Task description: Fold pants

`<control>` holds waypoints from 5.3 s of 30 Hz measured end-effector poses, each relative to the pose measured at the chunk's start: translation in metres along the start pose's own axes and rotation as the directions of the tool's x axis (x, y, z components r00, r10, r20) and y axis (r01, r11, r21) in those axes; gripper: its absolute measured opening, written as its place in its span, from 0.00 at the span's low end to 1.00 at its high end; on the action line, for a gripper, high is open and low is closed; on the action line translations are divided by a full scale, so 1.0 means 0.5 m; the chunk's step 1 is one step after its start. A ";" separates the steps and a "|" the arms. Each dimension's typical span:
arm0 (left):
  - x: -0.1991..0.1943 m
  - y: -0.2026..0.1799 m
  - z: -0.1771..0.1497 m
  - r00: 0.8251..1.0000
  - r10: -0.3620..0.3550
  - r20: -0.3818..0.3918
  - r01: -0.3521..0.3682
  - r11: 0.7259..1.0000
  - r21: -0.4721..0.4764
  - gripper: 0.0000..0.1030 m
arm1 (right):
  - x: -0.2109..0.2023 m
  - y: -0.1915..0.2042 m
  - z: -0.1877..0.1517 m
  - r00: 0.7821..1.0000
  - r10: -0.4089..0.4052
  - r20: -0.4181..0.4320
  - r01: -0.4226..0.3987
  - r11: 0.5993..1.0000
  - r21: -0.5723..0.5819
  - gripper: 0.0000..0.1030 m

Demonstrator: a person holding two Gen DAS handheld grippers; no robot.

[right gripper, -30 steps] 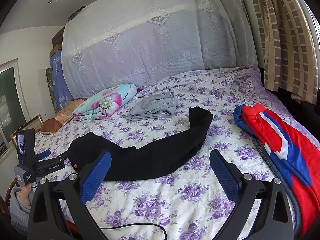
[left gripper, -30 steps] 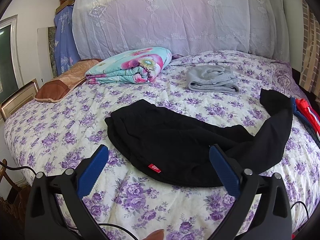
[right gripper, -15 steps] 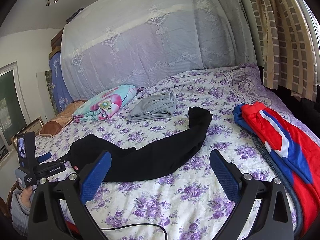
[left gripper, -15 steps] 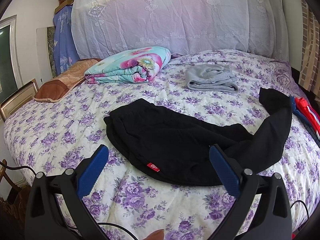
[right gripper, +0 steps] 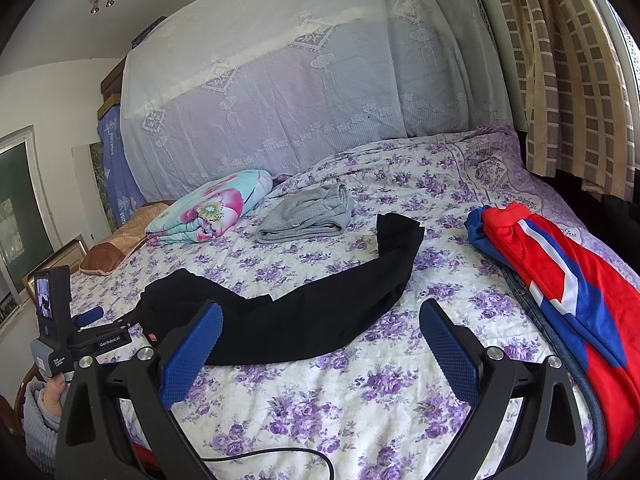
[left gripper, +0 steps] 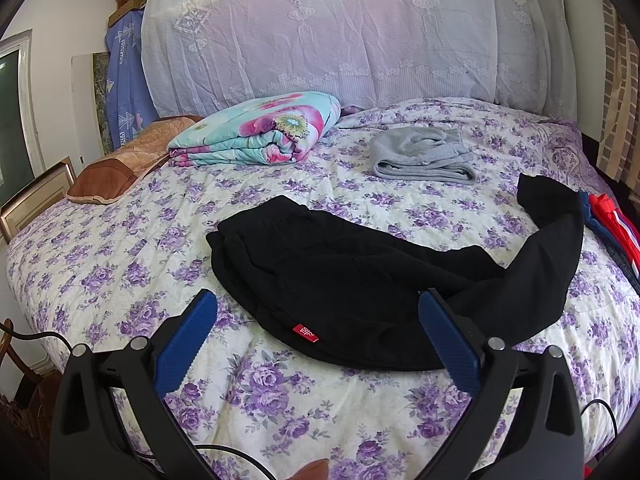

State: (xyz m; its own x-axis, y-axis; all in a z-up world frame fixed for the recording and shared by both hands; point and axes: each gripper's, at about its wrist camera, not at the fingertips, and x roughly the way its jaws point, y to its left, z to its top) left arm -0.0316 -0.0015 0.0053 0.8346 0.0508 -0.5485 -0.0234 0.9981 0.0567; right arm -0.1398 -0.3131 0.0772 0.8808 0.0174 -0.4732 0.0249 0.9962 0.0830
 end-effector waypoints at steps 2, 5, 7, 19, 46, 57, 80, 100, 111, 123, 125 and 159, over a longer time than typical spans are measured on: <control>-0.001 0.000 -0.002 1.000 0.000 -0.001 0.000 1.000 -0.001 0.96 | 0.001 0.000 0.000 1.000 0.001 0.001 -0.001 1.000 0.001 0.96; 0.001 0.000 0.001 1.000 -0.001 -0.002 0.001 1.000 -0.001 0.96 | 0.000 -0.003 0.002 1.000 0.002 0.006 -0.002 1.000 0.007 0.96; 0.001 0.001 0.001 1.000 -0.002 -0.004 0.002 1.000 0.000 0.96 | 0.000 -0.004 0.002 1.000 0.002 0.009 -0.002 1.000 0.010 0.96; 0.002 0.001 0.001 1.000 -0.004 -0.011 0.004 1.000 0.001 0.96 | -0.002 -0.009 0.000 1.000 0.006 0.015 -0.006 1.000 0.022 0.96; 0.202 0.076 0.018 0.972 -0.075 -0.222 0.061 0.996 -0.068 0.96 | 0.246 -0.073 -0.017 0.982 0.061 -0.178 -0.031 0.985 0.168 0.96; 0.270 0.194 0.057 0.958 -0.144 -0.248 0.075 0.960 -0.269 0.96 | 0.340 -0.111 -0.011 0.977 0.134 -0.168 -0.083 0.957 0.278 0.96; 0.349 0.300 0.107 0.953 -0.244 -0.179 0.141 0.882 -0.450 0.27 | 0.414 -0.185 -0.063 0.963 0.154 -0.219 -0.046 0.901 0.431 0.96; 0.324 0.459 0.037 0.939 0.272 -0.211 -0.340 0.824 -0.453 0.72 | 0.582 -0.213 0.002 0.934 0.161 -0.317 0.023 0.862 0.506 0.96; 0.344 0.472 0.025 0.951 0.201 -0.236 -0.295 0.820 -0.491 0.79 | 0.723 -0.180 0.028 0.933 0.269 -0.239 -0.103 0.837 0.537 0.20; 0.252 0.467 0.062 0.996 0.010 -0.084 -0.058 0.808 -0.587 0.29 | 0.330 -0.250 0.052 0.990 0.138 -0.017 -0.114 0.878 0.465 0.10; 0.248 0.449 0.057 0.995 -0.054 -0.089 -0.008 0.818 -0.575 0.29 | 0.254 -0.269 0.025 0.997 0.065 -0.042 -0.040 0.896 0.441 0.10; 0.186 0.496 0.023 0.960 -0.220 -0.176 0.064 0.778 -0.624 0.45 | 0.087 -0.240 -0.105 0.995 0.065 -0.071 -0.024 0.881 0.473 0.52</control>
State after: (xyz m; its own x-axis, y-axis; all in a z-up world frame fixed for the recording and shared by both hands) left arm 0.0467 0.2502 -0.0220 0.7094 -0.1648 -0.6853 -0.3083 0.8018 -0.5119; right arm -0.1295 -0.4273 0.0008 0.8448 0.0886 -0.5278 0.2244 0.8367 0.4996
